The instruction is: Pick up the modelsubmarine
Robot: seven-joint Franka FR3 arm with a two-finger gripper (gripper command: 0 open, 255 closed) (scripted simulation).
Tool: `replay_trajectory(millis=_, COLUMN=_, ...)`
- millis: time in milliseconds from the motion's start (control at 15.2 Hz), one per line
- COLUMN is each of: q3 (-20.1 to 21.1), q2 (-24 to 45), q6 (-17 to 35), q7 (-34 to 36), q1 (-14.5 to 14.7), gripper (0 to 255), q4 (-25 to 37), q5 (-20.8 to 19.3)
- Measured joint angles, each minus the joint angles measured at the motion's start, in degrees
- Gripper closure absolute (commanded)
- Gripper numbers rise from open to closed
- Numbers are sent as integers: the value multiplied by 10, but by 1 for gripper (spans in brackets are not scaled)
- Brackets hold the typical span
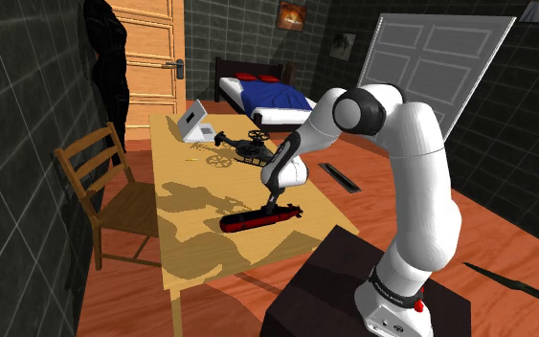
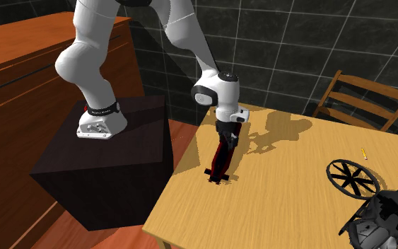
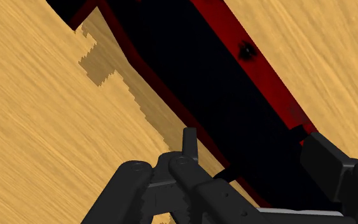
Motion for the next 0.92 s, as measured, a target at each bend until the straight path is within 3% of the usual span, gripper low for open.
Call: replay_trajectory(millis=924, q3=-43, q2=-88, q6=-66, q7=29, q1=33, gripper=255, q4=-26, q5=-38)
